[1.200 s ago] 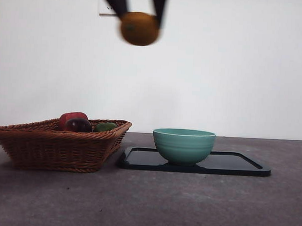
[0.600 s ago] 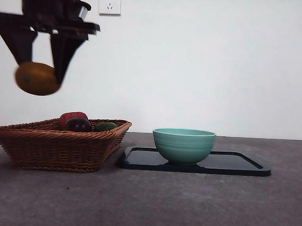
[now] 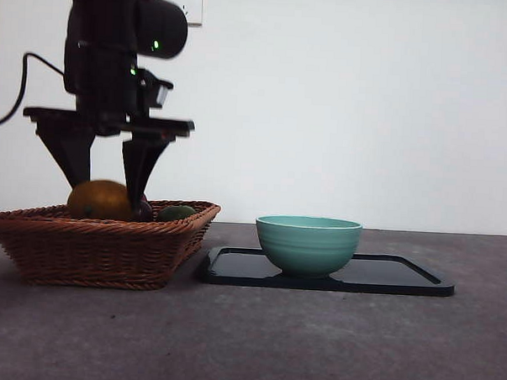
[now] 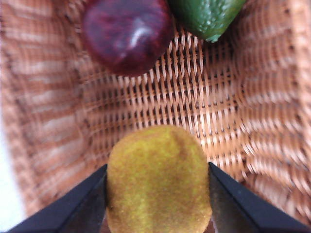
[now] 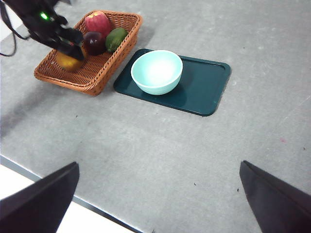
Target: Pick up the wifruite, put it on the bowl, pick up the plate, put it on desk
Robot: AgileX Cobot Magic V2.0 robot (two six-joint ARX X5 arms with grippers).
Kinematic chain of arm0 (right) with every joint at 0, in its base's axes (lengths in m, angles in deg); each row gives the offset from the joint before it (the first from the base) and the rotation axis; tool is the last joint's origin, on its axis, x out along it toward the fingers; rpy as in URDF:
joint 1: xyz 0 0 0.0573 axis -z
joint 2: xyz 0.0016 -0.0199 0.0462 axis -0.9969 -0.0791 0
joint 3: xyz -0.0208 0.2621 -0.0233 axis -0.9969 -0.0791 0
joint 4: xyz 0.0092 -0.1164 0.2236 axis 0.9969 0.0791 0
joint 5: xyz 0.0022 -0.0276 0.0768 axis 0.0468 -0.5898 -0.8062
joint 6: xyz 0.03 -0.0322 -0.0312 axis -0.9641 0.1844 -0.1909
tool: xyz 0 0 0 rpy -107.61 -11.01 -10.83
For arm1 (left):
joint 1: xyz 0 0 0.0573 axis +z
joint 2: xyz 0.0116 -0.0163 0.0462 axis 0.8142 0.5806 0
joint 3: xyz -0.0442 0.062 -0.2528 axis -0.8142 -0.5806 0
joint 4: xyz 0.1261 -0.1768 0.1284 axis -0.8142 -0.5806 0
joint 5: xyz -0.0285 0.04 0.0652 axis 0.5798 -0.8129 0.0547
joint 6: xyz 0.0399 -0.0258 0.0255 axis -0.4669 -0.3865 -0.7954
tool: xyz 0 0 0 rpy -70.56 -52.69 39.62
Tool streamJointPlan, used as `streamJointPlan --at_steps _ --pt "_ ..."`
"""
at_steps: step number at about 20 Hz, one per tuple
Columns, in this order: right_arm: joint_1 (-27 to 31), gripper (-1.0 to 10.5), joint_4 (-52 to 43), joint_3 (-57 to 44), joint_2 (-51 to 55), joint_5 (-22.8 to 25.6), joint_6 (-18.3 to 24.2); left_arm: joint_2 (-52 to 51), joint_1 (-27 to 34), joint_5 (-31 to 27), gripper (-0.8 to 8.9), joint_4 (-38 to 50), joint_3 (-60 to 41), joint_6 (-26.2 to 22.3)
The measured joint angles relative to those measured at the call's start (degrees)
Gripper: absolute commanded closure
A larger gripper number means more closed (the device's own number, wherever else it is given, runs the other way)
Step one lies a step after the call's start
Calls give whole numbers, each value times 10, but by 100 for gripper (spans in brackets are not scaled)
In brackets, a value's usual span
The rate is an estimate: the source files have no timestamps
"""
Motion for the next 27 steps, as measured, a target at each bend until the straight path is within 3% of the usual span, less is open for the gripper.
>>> streamJointPlan --at_steps 6,14,15,20,27 --pt "0 367 0 0 0 0 0 26 0 43 627 41 0 5" --pt "0 367 0 0 0 0 0 43 -1 43 553 47 0 48" --pt "0 367 0 0 0 0 0 43 -1 43 539 47 0 50" --pt "0 367 0 0 0 0 0 43 -1 43 279 43 0 52" --pt "0 367 0 0 0 0 0 30 -1 54 279 -57 81 35"
